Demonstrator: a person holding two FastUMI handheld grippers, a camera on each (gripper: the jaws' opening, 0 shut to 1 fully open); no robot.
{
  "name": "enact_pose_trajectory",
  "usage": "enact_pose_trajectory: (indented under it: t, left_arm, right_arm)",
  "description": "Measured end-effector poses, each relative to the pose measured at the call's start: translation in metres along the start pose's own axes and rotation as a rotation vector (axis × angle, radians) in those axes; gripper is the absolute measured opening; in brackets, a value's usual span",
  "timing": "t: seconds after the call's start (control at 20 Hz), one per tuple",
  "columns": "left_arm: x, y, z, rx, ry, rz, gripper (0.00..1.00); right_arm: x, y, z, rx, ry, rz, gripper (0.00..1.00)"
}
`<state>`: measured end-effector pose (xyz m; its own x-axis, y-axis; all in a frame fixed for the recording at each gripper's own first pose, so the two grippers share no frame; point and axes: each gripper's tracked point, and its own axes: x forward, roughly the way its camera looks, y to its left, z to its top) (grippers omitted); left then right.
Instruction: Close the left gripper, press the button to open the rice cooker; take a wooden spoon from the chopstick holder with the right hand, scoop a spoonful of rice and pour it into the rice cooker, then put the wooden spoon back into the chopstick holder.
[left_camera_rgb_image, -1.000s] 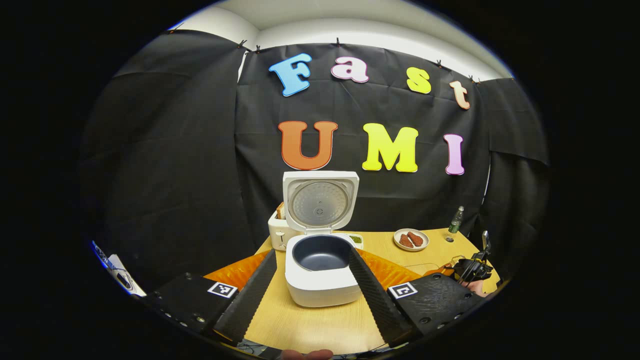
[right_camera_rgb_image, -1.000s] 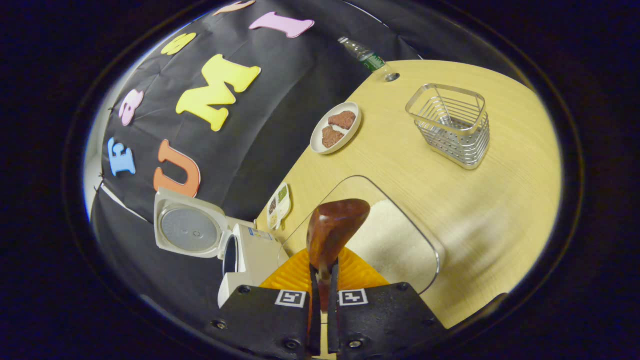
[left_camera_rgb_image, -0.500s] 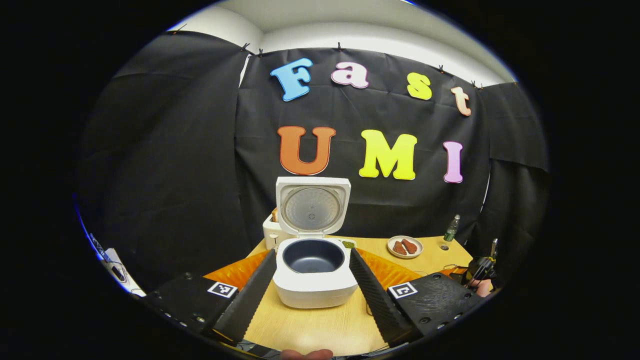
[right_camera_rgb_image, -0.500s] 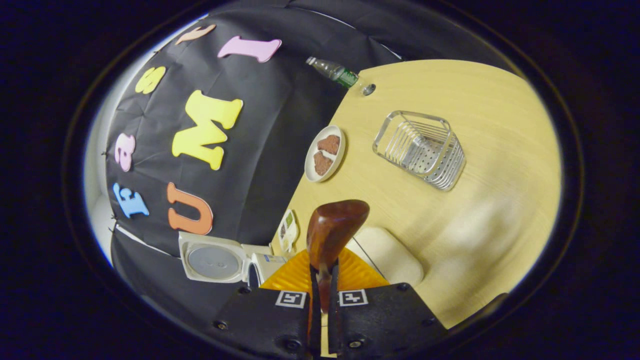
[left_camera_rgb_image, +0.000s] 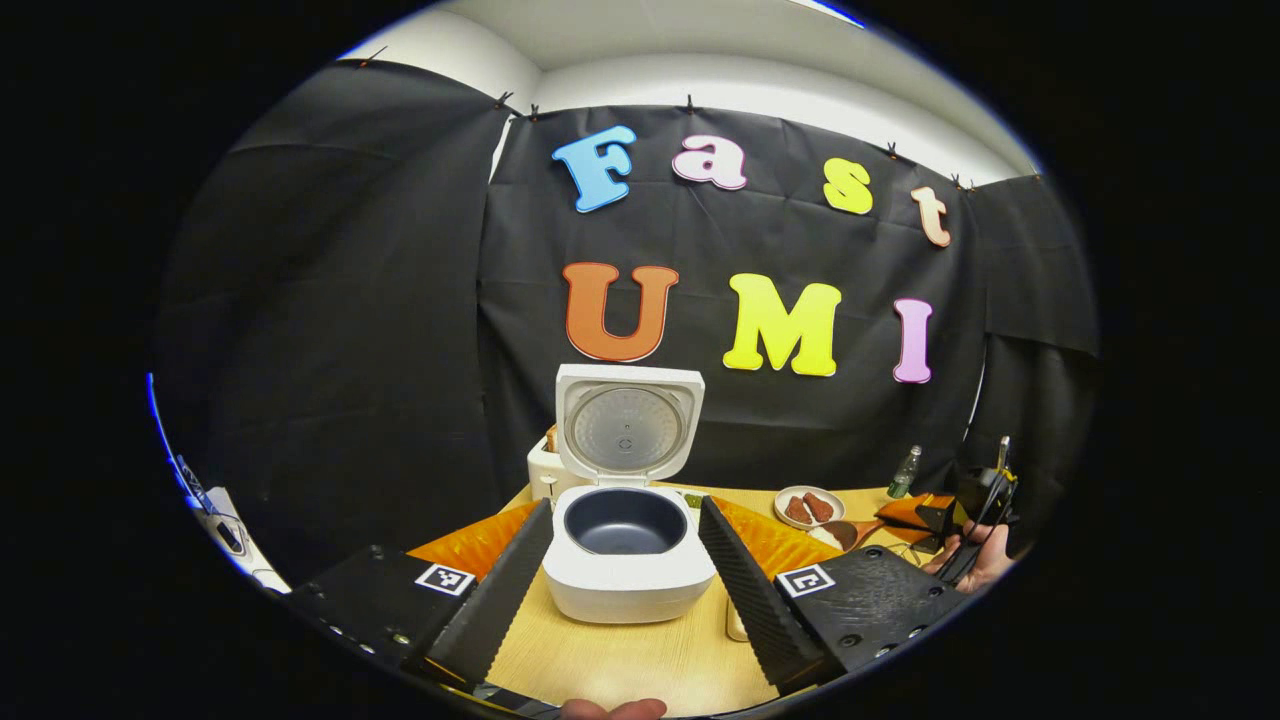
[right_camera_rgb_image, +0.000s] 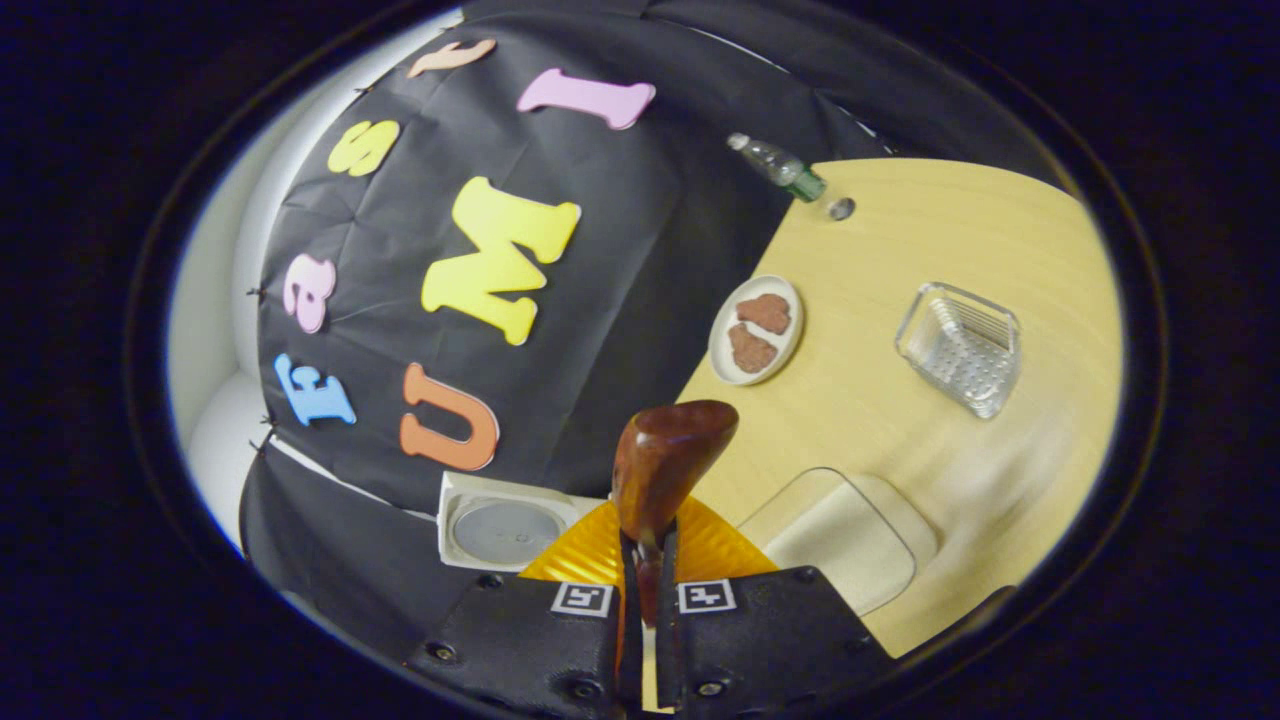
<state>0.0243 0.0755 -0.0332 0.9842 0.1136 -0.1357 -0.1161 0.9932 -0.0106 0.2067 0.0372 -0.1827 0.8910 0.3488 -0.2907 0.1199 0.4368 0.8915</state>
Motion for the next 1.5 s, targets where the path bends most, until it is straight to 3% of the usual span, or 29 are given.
enact_pose_trajectory:
  t: [0.25,0.55,0.8,1.0,1.5]
  left_arm:
    - [0.002,0.022,0.002,-0.013,-0.028,0.027,0.94]
    - [-0.007,0.05,-0.003,-0.022,-0.004,0.109,0.94]
    - [-0.019,0.063,-0.008,-0.007,0.018,0.169,0.94]
    - [-0.021,0.068,-0.011,-0.012,0.029,0.2,0.94]
    - [-0.022,0.069,-0.012,-0.009,0.023,0.226,0.94]
  right_arm:
    - [0.054,0.071,-0.028,-0.045,0.071,0.077,0.1]
    - [0.134,0.123,-0.099,-0.158,0.186,0.124,0.11]
    - [0.186,0.125,-0.134,-0.214,0.241,0.101,0.1]
    - [0.208,0.127,-0.145,-0.324,0.243,0.08,0.1]
    - [0.221,0.126,-0.158,-0.614,0.241,0.05,0.11]
